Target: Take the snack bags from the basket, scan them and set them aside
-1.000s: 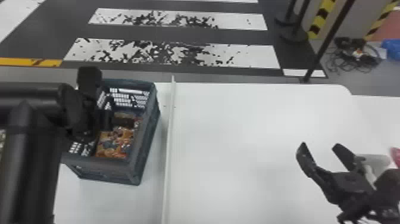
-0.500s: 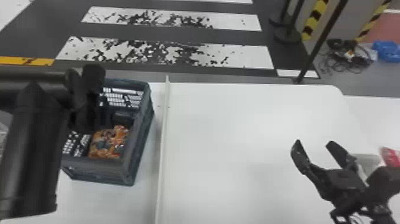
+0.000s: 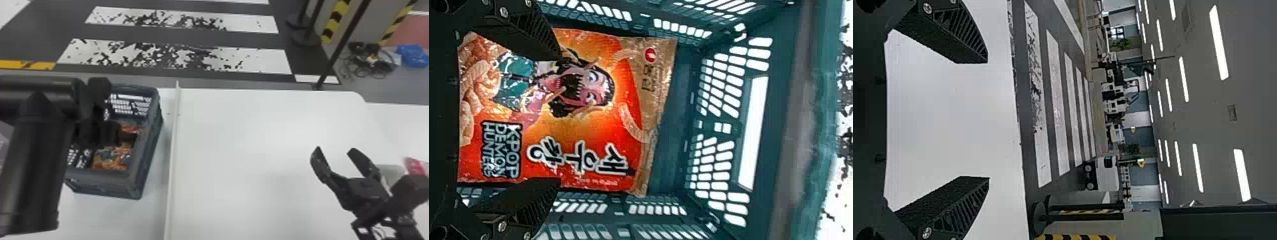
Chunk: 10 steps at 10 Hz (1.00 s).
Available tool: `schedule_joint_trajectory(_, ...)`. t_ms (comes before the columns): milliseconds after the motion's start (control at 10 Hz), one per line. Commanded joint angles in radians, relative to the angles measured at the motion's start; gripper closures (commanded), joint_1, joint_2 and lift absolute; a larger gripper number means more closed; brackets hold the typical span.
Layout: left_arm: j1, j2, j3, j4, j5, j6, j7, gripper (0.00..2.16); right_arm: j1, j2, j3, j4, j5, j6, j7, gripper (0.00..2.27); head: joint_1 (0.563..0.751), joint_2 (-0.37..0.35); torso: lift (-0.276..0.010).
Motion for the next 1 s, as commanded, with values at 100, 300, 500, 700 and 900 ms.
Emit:
schedule_joint_trajectory(100, 0.036, 0.010, 0.012, 0.002, -0.014, -0.018, -0.005, 0.14, -0.002, -0.008, 0.000, 0.005, -0.008, -0.004, 0.000, 0.09, 0.695, -0.048, -0.075)
schedule_joint_trajectory(300, 0.054, 0.020, 0.033, 0.009, -0.019, -0.080, -0.039, 0.21, -0.007, -0.013, 0.000, 0.010, -0.013, -0.013, 0.000, 0.09, 0.695, -0.038, -0.075)
schedule_joint_trajectory(500, 0.031, 0.022, 0.067, 0.125, -0.045, -0.092, -0.088, 0.72, 0.001, -0.022, -0.006, 0.008, -0.020, -0.037, 0.002, 0.10, 0.695, -0.032, -0.075)
schedule_joint_trajectory(700, 0.083, 0.014, 0.067, 0.109, -0.048, -0.169, -0.034, 1.82, 0.013, -0.027, -0.018, 0.010, -0.026, -0.053, 0.002, 0.10, 0.695, -0.025, -0.075)
schedule_joint_trajectory(900, 0.108, 0.013, 0.053, 0.031, -0.031, -0.138, 0.012, 2.13, 0.016, -0.027, -0.018, 0.008, -0.028, -0.053, 0.002, 0.09, 0.695, -0.025, -0.075)
